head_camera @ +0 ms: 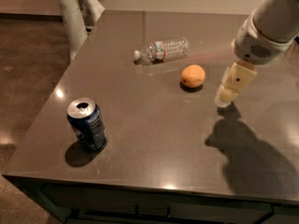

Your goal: Pick orange

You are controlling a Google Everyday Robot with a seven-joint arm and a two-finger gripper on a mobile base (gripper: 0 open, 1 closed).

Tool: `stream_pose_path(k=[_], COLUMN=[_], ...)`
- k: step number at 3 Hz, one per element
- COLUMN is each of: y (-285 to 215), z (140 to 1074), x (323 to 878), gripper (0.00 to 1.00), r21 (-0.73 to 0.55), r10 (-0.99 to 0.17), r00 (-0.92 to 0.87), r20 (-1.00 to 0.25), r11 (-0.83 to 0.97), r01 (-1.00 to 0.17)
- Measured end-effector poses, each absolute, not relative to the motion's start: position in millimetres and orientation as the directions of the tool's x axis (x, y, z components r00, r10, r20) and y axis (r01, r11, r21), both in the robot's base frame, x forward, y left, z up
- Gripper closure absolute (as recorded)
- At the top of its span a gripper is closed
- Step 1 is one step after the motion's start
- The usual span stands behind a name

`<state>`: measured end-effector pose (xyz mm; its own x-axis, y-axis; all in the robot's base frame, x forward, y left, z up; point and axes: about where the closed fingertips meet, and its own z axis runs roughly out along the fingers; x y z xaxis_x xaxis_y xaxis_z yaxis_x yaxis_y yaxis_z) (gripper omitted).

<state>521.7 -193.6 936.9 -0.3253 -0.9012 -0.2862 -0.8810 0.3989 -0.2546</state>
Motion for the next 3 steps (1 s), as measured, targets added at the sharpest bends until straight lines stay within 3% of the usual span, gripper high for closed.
stream_pose_path(k=[3], y=[-182], z=[898], x=[584], gripper=[0.00], r21=[-0.240], r10=[-0.867], r00=[-0.387], r20=[-0.313], r11=[0.466], r01=[-0.851])
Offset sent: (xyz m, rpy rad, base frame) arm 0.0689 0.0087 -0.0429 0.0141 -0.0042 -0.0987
